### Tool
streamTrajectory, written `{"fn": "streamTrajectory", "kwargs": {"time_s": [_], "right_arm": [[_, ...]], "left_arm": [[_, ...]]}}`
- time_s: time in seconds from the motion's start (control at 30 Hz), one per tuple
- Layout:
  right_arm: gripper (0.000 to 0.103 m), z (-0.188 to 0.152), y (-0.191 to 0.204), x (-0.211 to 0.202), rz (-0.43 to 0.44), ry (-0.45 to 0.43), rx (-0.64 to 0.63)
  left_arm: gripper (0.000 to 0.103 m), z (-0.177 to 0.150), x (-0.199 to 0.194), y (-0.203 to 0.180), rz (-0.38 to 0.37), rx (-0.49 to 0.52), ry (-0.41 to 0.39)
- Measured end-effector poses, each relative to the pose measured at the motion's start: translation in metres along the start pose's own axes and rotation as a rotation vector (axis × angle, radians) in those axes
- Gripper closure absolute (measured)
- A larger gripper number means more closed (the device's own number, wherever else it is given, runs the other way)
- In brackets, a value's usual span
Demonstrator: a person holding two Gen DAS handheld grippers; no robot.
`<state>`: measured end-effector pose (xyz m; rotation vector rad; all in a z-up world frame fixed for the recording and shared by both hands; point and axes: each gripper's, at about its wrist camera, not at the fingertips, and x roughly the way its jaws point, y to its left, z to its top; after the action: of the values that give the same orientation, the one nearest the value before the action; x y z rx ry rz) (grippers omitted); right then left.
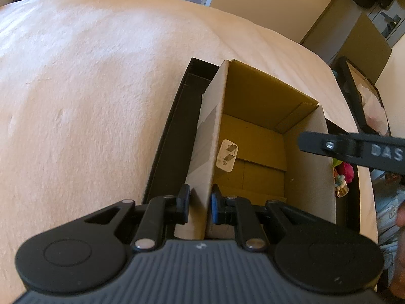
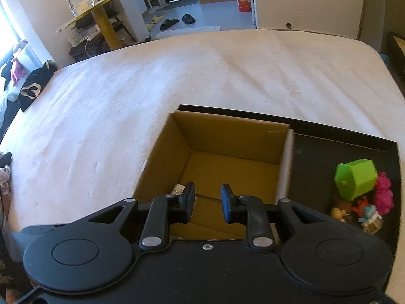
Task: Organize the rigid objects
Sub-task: 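Move the right gripper back to the toys and grasp the blue-haired figure with mug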
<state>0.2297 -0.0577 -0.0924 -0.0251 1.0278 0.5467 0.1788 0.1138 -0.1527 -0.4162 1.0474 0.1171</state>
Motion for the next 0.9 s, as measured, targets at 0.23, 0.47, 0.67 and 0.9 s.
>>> {"fn": "streamTrajectory", "kwargs": {"time_s": [0.23,0.47,0.67,0.9], "right_arm": [[0.079,-0.009,-0.022,-0.013,-0.014,-0.003,-0.005],[0.079,-0.017,-0.047,-0.027,-0.023,-0.015,0.018],[0.076,-0.025,-0.078,-0.040,-0.030,-0.039,0.065],[0.074,-0.031,-0.124,-0.050,-0.053,-0.059,0.134]], "left_arm": [[0.087,0.001,0.001,-0.003,0.016,0.005,0.004],[0.084,0.001,-0.005,-0.011,0.071,0.047,-0.009],[0.082,0.002,-0.013,-0.018,0.113,0.076,-0.015],[0.057,0.005,-0.020,-0.023,0.171,0.077,-0.027]]}}
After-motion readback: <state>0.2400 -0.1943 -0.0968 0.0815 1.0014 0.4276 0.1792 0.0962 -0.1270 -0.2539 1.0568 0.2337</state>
